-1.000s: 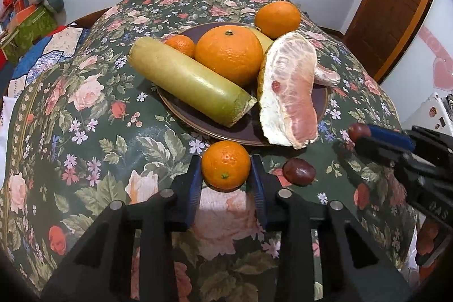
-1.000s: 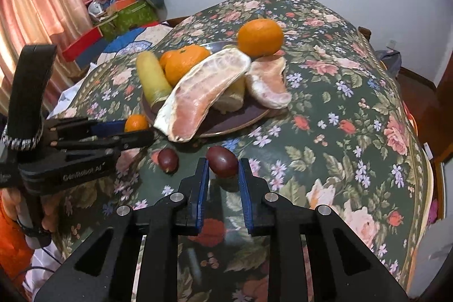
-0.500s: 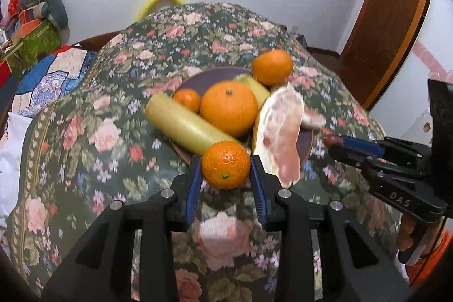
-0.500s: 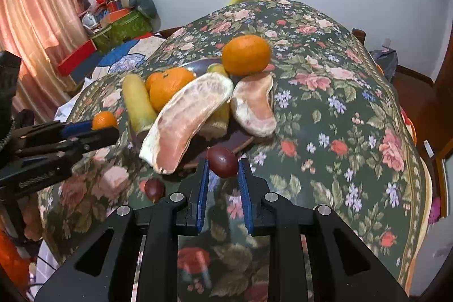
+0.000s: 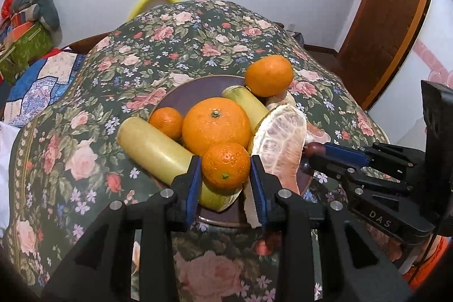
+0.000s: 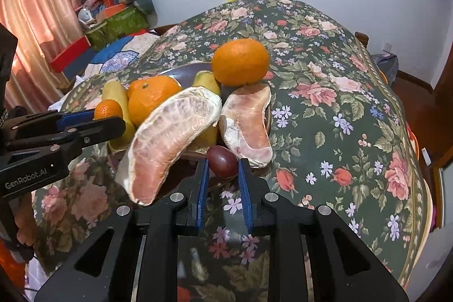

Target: Organize fruits

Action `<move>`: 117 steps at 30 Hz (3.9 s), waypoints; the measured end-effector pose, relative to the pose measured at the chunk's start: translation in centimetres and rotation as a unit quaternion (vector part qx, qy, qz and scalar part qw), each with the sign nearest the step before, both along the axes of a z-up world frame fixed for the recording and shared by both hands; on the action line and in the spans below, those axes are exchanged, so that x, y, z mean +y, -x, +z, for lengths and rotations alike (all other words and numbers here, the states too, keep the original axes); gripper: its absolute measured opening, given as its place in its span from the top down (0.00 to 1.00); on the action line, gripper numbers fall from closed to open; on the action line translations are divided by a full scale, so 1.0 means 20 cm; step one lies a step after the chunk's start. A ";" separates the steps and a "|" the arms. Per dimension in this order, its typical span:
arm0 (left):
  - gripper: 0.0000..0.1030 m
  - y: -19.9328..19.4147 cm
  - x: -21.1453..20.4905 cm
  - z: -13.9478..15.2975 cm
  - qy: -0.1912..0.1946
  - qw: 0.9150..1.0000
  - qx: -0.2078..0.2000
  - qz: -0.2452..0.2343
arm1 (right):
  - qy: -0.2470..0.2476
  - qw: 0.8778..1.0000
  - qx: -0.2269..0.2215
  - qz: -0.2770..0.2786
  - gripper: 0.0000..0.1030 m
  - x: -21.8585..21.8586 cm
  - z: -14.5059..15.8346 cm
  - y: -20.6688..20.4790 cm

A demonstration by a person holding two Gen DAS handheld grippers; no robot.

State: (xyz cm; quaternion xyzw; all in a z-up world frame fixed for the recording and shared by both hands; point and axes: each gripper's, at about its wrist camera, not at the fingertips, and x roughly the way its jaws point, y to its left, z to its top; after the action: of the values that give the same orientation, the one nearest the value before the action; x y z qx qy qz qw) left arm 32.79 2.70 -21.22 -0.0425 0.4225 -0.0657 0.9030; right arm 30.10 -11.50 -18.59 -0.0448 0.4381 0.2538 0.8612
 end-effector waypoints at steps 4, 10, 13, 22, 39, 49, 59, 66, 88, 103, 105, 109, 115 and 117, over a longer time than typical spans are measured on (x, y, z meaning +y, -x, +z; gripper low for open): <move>0.68 -0.03 -0.02 -0.01 -0.001 1.000 0.001 -0.008 | -0.002 1.000 0.000 0.009 0.81 0.02 0.00 0.00; 0.67 -0.04 -0.03 -0.02 0.002 1.000 -0.002 -0.007 | -0.002 1.000 0.002 0.013 0.81 0.02 -0.02 0.00; 0.67 -0.04 -0.03 -0.02 0.001 1.000 0.001 -0.008 | 0.002 1.000 0.006 0.013 0.80 0.02 -0.03 0.00; 0.49 -0.02 -0.05 0.01 -0.015 1.000 -0.003 -0.002 | -0.013 1.000 0.004 0.014 0.63 0.01 0.02 0.04; 0.43 0.27 0.14 0.03 -0.007 1.000 0.003 0.030 | -0.018 0.997 0.022 0.065 0.63 0.14 0.03 0.26; 0.43 0.35 0.16 -0.03 -0.018 0.999 0.020 0.029 | 0.009 0.996 0.033 0.084 0.64 0.24 -0.06 0.29; 0.43 0.32 0.12 -0.02 -0.011 1.000 0.009 0.022 | 0.006 0.996 0.024 0.080 0.87 0.18 -0.03 0.31; 0.43 0.29 0.11 0.02 0.003 1.000 -0.003 0.022 | -0.011 0.999 0.014 0.036 0.87 0.06 0.02 0.22; 0.43 0.37 0.08 0.17 0.018 0.999 -0.034 0.023 | -0.014 1.000 -0.001 0.010 0.74 0.04 0.12 0.16; 0.43 0.97 -0.04 0.92 0.026 0.973 -0.231 0.016 | -0.101 0.971 -0.217 -0.018 0.66 -0.18 0.99 0.79; 0.42 1.05 -0.07 0.99 0.023 0.967 -0.252 0.014 | -0.111 0.964 -0.241 -0.022 0.61 -0.20 1.05 0.87; 0.36 1.19 -0.09 1.08 0.021 0.957 -0.288 0.021 | -0.134 0.949 -0.282 -0.030 0.50 -0.25 1.17 1.04; 0.17 1.33 -0.09 1.14 0.018 0.947 -0.321 0.032 | -0.141 0.938 -0.314 -0.039 0.21 -0.26 1.21 1.14; 0.13 1.35 -0.10 1.15 0.010 0.943 -0.329 0.037 | -0.144 0.935 -0.319 -0.047 0.10 -0.26 1.20 1.14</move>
State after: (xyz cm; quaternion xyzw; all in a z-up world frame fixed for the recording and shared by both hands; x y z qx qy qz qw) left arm 5.72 0.74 1.78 -0.0429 0.0989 -0.0469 0.9931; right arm 7.33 -16.68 5.45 0.0222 0.1003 0.2457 0.9639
